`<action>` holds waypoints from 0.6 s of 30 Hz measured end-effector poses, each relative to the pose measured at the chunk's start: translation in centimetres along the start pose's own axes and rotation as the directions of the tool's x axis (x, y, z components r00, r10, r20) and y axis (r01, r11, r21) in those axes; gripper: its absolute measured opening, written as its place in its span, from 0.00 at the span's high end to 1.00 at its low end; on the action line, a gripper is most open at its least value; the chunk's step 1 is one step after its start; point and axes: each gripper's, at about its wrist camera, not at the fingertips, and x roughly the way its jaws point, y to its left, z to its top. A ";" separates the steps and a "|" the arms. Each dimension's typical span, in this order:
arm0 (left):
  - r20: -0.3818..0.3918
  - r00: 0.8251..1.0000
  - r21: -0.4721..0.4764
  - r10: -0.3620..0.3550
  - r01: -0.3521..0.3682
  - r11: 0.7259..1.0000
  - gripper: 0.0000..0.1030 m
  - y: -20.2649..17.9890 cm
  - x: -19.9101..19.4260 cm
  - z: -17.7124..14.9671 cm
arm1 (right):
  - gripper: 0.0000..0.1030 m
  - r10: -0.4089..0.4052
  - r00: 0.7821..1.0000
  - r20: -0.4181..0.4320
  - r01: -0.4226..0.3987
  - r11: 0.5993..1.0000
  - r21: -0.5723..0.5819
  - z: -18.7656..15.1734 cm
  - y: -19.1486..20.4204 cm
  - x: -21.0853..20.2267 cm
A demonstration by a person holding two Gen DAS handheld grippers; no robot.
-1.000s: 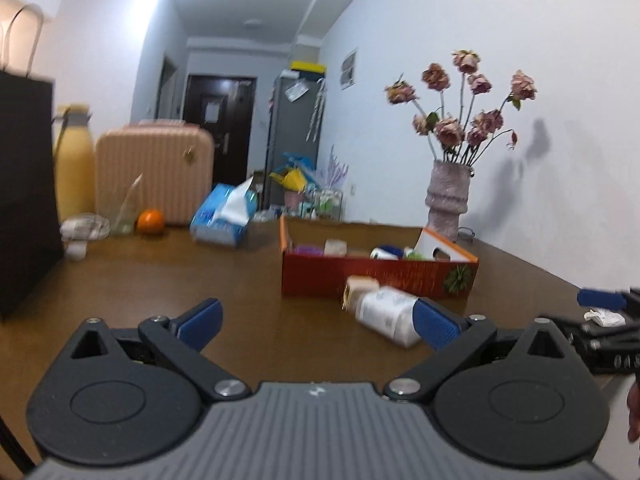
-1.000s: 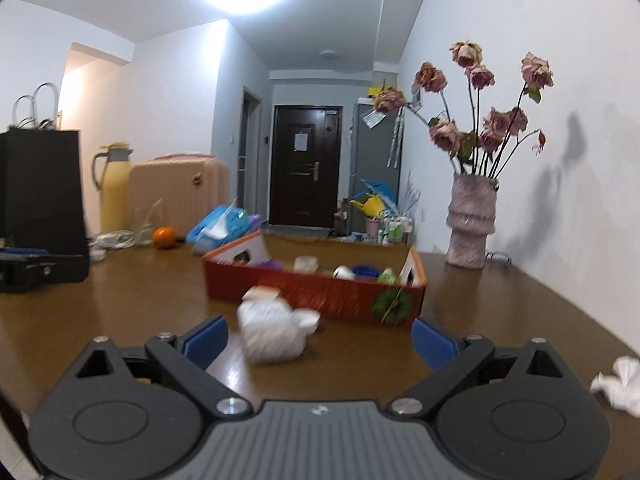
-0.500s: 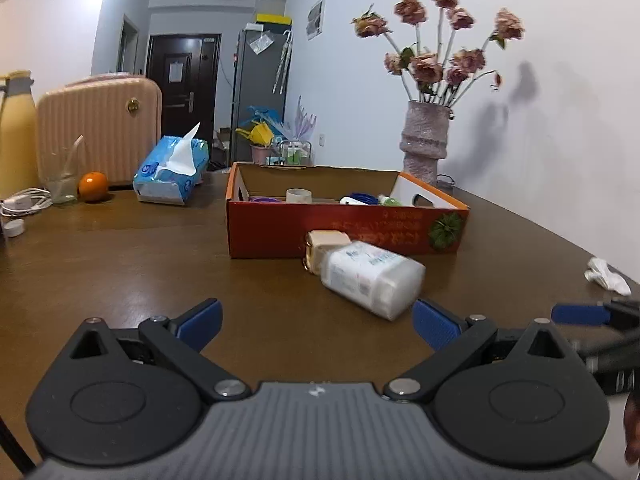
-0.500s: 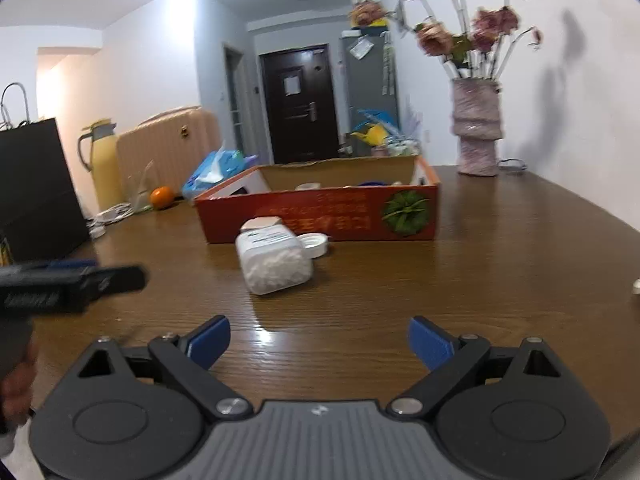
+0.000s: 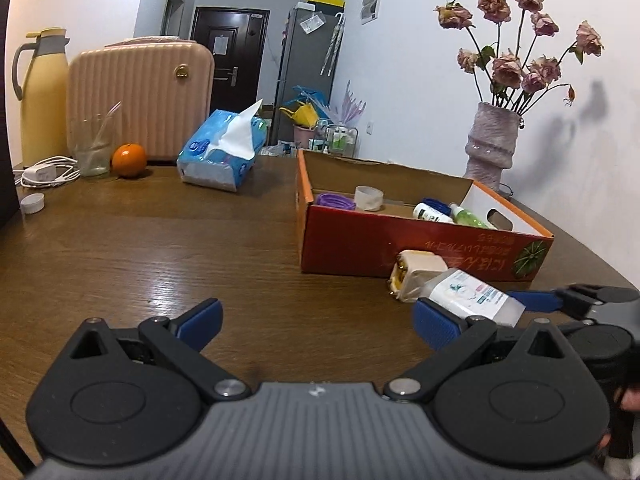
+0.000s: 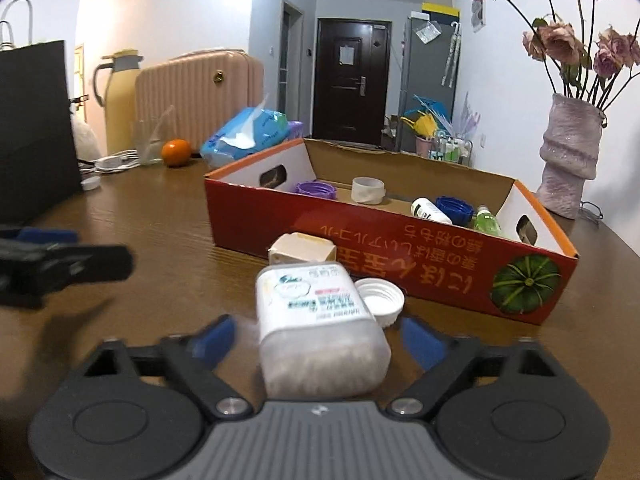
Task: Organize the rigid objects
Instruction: 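Move both tools back toward the white pill bottle on the table, then grasp the white pill bottle with the left tool, right tool supporting it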
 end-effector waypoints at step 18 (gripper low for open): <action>-0.128 0.945 -0.029 -0.301 0.300 0.954 0.05 -5.9 -0.6 -3.1 | 0.14 -0.091 0.995 0.048 0.083 0.984 0.155 -5.3 -5.3 -10.5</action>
